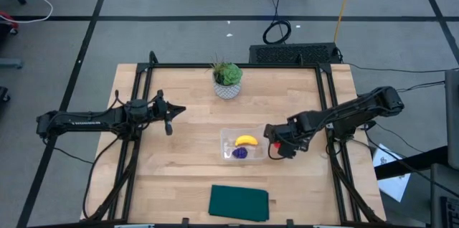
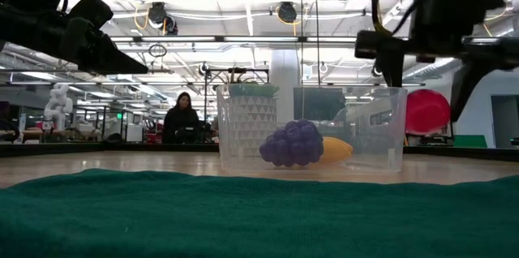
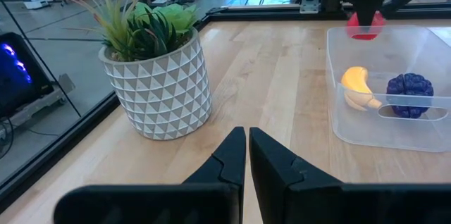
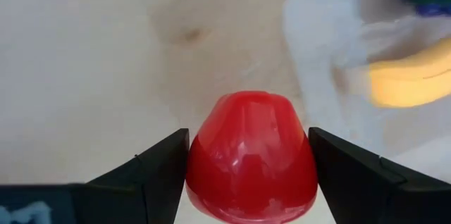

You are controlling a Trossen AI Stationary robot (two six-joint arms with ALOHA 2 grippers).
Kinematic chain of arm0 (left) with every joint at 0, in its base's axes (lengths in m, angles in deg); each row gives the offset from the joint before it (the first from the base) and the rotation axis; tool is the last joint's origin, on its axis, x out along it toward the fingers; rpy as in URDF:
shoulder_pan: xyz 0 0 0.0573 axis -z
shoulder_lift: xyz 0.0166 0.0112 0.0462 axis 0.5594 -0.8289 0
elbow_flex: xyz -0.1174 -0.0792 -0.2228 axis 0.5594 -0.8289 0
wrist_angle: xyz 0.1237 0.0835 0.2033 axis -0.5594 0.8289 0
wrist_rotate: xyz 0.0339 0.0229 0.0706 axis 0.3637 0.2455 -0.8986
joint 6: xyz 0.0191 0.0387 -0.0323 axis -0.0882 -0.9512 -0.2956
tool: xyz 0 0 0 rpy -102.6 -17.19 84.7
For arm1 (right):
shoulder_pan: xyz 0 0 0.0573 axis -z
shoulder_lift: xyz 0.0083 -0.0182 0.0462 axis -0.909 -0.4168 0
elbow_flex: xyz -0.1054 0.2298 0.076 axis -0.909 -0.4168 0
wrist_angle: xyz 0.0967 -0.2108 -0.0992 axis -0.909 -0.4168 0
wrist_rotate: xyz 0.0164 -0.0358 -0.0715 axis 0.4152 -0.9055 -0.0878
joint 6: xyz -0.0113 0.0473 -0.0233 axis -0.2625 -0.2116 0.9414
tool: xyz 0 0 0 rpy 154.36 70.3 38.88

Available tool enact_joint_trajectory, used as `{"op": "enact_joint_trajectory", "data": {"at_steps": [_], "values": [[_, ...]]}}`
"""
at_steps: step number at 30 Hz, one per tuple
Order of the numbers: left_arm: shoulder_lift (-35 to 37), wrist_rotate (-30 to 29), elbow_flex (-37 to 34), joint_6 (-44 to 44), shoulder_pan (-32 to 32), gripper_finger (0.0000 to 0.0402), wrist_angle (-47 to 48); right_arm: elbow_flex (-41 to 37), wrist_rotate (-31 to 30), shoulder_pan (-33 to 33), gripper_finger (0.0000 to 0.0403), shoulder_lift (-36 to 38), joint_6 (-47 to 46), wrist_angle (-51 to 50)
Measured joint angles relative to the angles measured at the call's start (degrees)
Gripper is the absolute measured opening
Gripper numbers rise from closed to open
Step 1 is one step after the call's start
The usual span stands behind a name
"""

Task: Pick and placing Produce into tupperware
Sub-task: Put the apple into the transparent bin

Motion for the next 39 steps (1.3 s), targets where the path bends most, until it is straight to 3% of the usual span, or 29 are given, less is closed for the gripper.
{"op": "enact_joint_trajectory", "data": {"at_steps": [8, 16, 29, 39], "values": [[0.0, 0.0, 0.0, 0.0, 0.0, 0.0026, 0.0, 4.4, 1.8, 0.2, 0.0265, 0.0, -9.1, -4.3], [0.0, 0.0, 0.0, 0.0, 0.0, 0.0026, 0.0, 4.5, 1.9, 2.6, 0.0265, 0.2, -20.2, -7.6], [0.0, 0.1, 0.0, -0.9, 0.0, 0.0026, 0.1, 4.6, 7.3, 6.2, 0.0265, 0.6, -38.0, -7.6], [0.0, 0.1, 0.0, -0.8, 0.0, 0.0026, 0.2, 4.6, 9.3, 6.8, 0.0265, 0.6, -44.9, -7.6]]}}
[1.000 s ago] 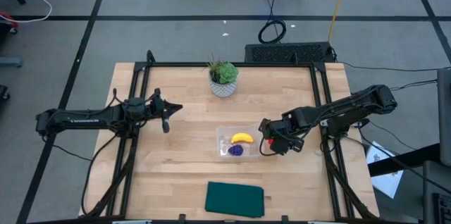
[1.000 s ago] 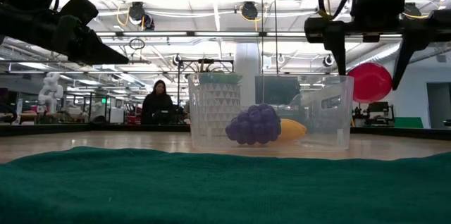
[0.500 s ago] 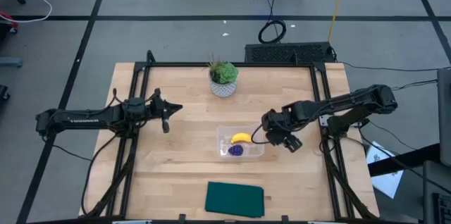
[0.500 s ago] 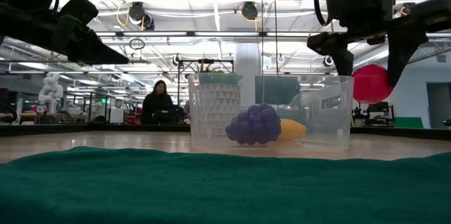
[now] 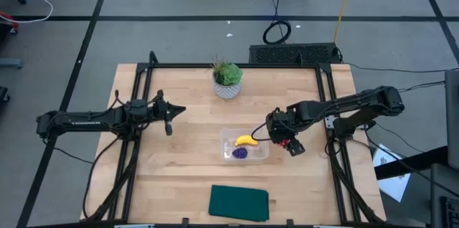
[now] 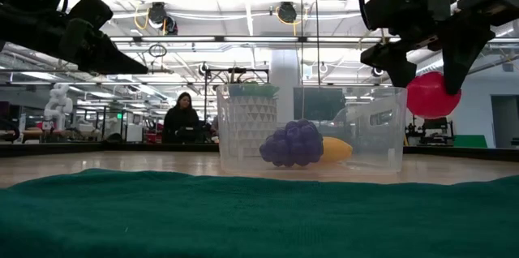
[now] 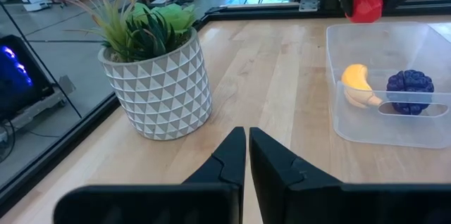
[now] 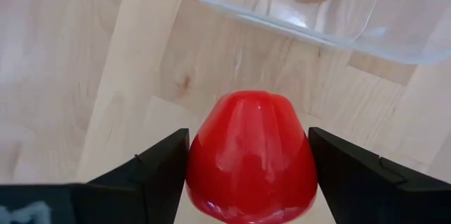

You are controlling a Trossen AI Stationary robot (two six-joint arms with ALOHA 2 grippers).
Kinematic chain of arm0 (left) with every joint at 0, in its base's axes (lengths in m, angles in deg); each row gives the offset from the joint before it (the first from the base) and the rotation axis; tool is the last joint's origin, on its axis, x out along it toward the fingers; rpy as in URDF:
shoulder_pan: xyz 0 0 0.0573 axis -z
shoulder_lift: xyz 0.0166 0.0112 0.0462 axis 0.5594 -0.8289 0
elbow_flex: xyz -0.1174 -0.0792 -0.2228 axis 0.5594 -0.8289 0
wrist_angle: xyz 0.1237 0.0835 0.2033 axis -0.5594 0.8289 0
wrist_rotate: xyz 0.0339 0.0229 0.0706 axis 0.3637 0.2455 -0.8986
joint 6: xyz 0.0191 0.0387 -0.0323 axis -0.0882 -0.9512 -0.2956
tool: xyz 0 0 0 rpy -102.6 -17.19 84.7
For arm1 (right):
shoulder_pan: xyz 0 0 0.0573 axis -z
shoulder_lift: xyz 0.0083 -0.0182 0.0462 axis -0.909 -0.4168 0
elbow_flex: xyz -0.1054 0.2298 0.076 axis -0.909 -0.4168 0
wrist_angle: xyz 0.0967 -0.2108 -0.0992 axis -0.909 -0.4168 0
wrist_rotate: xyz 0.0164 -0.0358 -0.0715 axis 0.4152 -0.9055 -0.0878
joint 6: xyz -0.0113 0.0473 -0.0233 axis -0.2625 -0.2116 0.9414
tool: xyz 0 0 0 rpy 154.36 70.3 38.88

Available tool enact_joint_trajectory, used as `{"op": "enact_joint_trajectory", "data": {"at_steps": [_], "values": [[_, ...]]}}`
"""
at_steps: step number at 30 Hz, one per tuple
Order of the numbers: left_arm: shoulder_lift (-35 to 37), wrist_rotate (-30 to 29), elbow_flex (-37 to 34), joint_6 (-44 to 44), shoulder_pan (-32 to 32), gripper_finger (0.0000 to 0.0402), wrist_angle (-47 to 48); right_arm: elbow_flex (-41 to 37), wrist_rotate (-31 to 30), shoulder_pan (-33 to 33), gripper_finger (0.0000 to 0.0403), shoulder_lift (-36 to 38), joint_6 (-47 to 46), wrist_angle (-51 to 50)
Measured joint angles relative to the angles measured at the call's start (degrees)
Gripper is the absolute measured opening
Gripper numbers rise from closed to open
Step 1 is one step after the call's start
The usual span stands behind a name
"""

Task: Pick and placing Produce into tupperware
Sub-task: Put the apple into the transparent bin

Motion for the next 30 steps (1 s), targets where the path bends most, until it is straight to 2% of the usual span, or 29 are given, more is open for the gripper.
{"op": "enact_joint_trajectory", "data": {"at_steps": [12, 20, 30], "values": [[0.0, 0.0, 0.0, -0.7, 0.0, 0.0026, 0.1, 0.3, 0.0, 0.0, 0.0265, 0.0, -1.9, -0.4], [0.0, 0.0, 0.0, -0.7, 0.0, 0.0026, 0.1, 4.2, 0.0, 0.0, 0.0265, 0.0, -3.2, -5.2], [0.0, 0.0, 0.0, -0.7, 0.0, 0.0026, 0.0, 7.3, 0.0, -0.1, 0.0265, 0.0, -4.0, -5.7]]}}
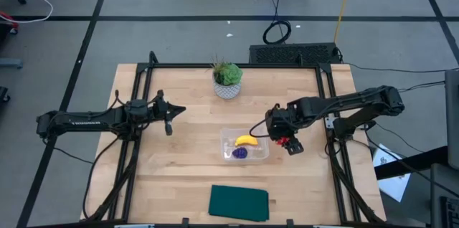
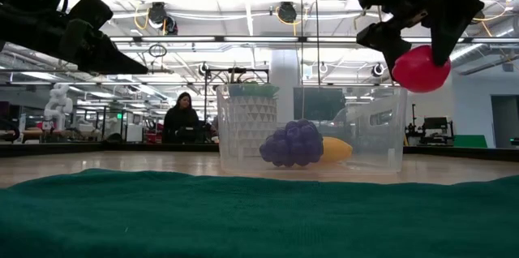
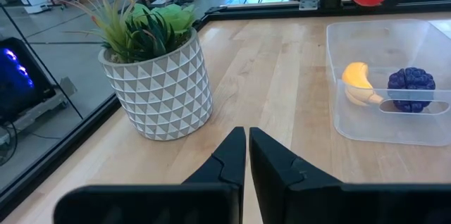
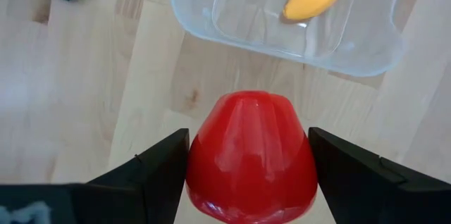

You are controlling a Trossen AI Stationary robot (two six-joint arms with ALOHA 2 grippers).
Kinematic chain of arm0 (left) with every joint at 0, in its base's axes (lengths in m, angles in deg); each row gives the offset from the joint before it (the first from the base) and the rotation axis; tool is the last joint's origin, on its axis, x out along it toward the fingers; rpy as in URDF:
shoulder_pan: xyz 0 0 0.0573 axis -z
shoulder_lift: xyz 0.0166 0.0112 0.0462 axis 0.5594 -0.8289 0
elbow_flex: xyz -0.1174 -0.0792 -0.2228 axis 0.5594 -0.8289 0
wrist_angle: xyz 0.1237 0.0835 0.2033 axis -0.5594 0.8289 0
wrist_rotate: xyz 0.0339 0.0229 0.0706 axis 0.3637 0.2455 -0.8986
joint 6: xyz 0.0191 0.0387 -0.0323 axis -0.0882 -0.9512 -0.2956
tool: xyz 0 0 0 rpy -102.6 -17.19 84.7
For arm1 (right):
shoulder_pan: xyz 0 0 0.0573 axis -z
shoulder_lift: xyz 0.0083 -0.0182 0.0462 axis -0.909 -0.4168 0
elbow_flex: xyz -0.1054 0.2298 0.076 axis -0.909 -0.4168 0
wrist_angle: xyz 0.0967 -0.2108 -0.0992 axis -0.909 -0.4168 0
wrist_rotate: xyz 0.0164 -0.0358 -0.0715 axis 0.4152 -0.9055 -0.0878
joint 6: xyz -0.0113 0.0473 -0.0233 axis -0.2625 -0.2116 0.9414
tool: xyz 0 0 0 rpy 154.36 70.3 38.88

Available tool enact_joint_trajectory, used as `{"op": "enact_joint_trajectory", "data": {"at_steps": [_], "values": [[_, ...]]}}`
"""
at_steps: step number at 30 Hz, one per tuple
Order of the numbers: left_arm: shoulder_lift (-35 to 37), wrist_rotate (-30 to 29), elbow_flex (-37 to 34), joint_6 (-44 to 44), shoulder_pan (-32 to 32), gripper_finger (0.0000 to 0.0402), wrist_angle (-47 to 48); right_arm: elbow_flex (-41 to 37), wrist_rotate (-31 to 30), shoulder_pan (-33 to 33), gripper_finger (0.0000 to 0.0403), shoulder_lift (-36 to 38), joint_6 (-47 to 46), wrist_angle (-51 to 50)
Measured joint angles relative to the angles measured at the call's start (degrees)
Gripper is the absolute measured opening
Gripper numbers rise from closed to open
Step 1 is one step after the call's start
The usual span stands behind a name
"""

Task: Pick and placing Produce into tupperware
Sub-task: Put the apple into the transparent bin

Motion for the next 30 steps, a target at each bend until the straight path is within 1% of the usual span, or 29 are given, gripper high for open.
{"op": "enact_joint_trajectory", "data": {"at_steps": [10, 20, 24, 30], "values": [[0.0, 0.0, 0.0, 0.0, 0.0, 0.0026, -0.1, 0.5, 0.0, 0.0, 0.0265, 0.0, -2.9, -1.5], [0.0, 0.0, 0.0, 0.1, 0.0, 0.0026, -0.1, 0.5, 0.0, 0.0, 0.0265, 0.1, -9.8, -1.5], [0.0, 0.0, 0.0, 0.2, 0.0, 0.0026, -0.1, 0.5, 0.4, 0.0, 0.0265, 1.6, -11.3, -1.3], [0.0, 0.0, 0.0, 0.2, 0.0, 0.0026, -0.1, 0.6, 0.6, 0.3, 0.0265, 5.9, -13.9, 0.7]]}}
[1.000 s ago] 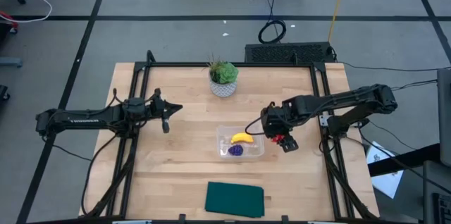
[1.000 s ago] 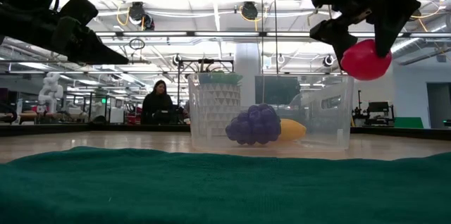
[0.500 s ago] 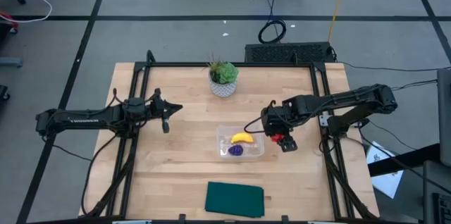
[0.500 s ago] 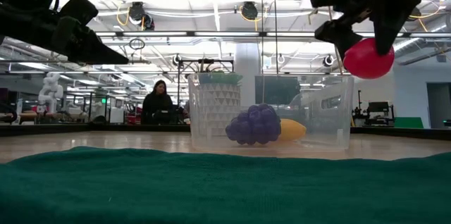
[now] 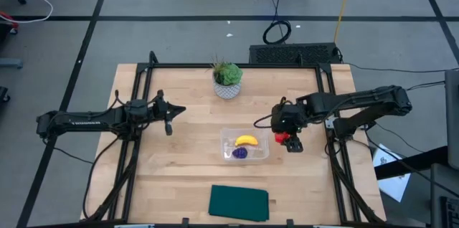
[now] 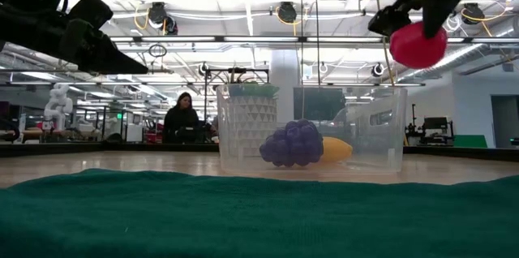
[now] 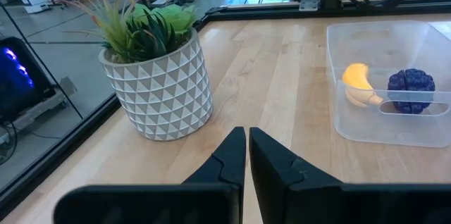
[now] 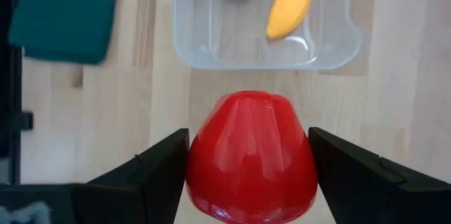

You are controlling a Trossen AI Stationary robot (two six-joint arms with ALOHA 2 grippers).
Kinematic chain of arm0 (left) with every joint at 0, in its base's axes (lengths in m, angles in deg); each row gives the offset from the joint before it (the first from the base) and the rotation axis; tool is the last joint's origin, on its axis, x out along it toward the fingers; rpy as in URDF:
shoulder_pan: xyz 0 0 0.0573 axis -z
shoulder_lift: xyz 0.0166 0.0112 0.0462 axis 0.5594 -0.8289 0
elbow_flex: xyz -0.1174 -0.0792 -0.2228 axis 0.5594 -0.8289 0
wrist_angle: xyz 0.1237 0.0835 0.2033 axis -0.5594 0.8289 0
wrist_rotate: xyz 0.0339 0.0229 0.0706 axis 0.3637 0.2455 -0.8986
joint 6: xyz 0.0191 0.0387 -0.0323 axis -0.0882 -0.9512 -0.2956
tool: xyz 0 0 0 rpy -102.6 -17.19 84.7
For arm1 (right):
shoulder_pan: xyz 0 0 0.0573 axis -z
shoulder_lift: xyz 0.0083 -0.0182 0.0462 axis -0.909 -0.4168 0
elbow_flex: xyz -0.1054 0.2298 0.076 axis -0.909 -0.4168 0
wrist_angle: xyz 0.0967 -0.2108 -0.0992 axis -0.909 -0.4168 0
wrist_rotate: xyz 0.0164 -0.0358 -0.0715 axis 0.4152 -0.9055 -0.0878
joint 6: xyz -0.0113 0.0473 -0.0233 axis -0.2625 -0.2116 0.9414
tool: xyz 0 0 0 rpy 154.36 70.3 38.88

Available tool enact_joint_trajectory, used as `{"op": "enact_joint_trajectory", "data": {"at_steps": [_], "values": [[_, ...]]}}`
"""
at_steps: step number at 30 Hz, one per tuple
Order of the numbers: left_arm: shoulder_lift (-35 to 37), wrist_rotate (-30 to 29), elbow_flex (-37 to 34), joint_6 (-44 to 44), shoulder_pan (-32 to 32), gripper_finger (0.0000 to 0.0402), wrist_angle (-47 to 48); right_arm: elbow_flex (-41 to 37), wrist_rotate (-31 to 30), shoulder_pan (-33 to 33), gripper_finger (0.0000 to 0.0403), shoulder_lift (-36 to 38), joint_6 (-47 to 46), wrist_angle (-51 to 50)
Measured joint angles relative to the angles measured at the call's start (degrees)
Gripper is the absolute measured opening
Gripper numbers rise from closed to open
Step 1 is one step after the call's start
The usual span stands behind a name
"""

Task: Pick and placing Produce into tupperware
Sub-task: Put the apple into the transparent bin

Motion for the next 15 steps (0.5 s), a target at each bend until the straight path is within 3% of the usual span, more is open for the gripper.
{"op": "enact_joint_trajectory", "data": {"at_steps": [15], "values": [[0.0, 0.0, 0.0, 0.1, 0.0, 0.0026, 0.0, 0.0, 0.6, -0.5, 0.0265, 0.1, -1.4, 1.3]]}}
